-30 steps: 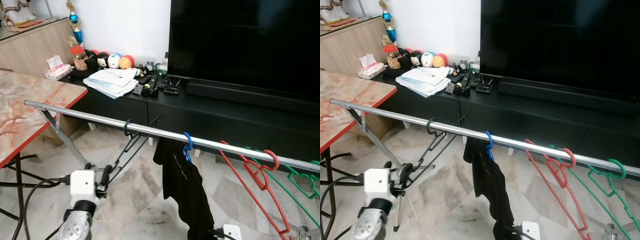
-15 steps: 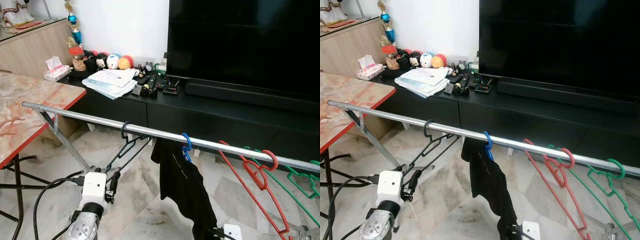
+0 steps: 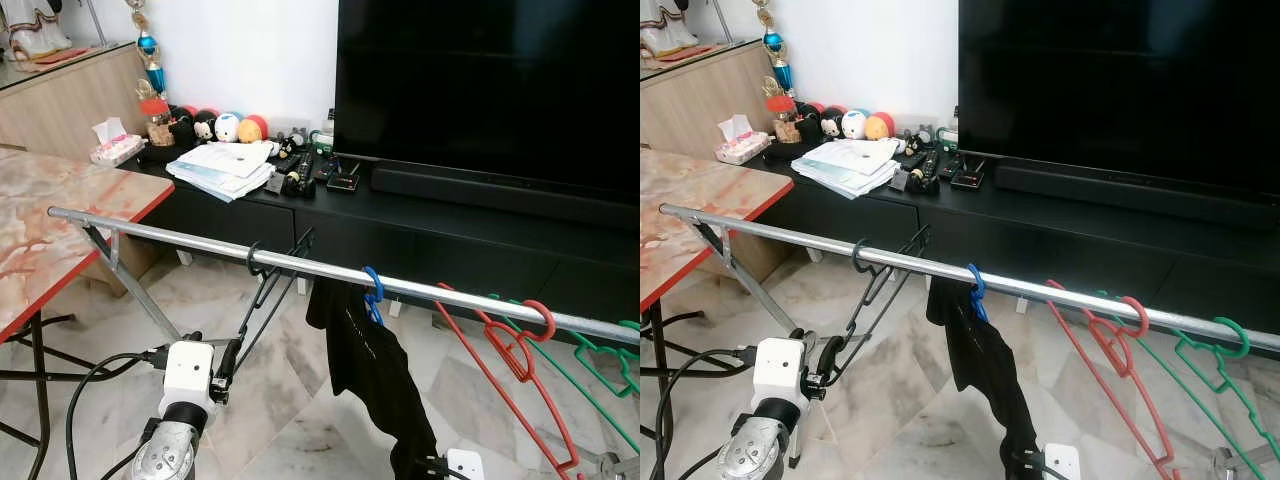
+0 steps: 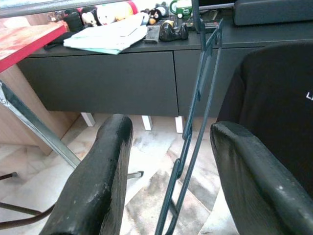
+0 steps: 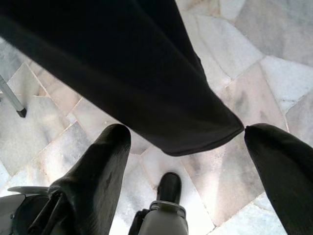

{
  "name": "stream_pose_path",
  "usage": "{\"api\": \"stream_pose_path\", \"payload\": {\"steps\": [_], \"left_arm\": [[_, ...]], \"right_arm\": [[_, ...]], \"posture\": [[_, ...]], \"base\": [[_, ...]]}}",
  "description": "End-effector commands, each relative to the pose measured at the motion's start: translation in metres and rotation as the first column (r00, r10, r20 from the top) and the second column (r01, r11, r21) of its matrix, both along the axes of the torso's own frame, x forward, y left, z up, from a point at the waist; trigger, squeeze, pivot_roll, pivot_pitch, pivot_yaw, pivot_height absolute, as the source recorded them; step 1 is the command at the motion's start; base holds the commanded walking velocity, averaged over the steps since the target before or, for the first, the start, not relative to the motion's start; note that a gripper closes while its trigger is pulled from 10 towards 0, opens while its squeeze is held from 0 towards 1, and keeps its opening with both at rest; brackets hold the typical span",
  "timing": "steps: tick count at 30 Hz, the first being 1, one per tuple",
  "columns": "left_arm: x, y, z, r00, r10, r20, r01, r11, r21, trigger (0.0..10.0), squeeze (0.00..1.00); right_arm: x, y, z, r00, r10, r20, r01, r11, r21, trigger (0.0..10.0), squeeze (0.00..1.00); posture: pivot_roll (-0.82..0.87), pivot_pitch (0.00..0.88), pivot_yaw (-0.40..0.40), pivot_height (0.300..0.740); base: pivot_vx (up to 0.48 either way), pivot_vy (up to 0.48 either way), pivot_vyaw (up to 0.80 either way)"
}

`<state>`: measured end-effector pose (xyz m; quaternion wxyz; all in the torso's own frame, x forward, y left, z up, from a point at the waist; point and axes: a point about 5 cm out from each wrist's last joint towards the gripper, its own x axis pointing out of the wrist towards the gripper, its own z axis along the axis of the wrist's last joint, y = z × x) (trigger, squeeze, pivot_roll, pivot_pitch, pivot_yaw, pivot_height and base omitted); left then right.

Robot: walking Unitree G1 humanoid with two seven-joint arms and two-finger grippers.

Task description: Hang hanger

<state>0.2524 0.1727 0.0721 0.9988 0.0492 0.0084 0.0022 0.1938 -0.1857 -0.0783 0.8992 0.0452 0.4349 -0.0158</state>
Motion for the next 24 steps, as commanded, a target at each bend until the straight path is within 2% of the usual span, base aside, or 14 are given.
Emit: {"api": "stream_pose_path", "payload": {"steps": [1, 24], "left_arm": [[-0.0016, -0.0002, -0.0021, 1.0, -0.004, -0.019, 0.004, 1.0, -0.012, 10.0, 0.0], [0.001, -0.0025, -0.0011, 1.0, -0.015, -0.023, 0.015, 1.0, -0.017, 10.0, 0.0]], "right_arm": [[-0.0021, 0.0016, -0.0012, 1.0, -0.006, -0.002, 0.006, 1.0, 0.006, 10.0, 0.0], [0.0001, 0.0015, -0.0001, 1.0, 0.001, 0.001, -0.001, 1.0, 0.005, 10.0, 0.0]], "posture": [[0.04, 0.0, 0.029, 0.74], [0.05, 0.022, 0.025, 0.74]], "base": [[0.0, 0.0, 0.0], [0.0, 0.0, 0.0]]}}
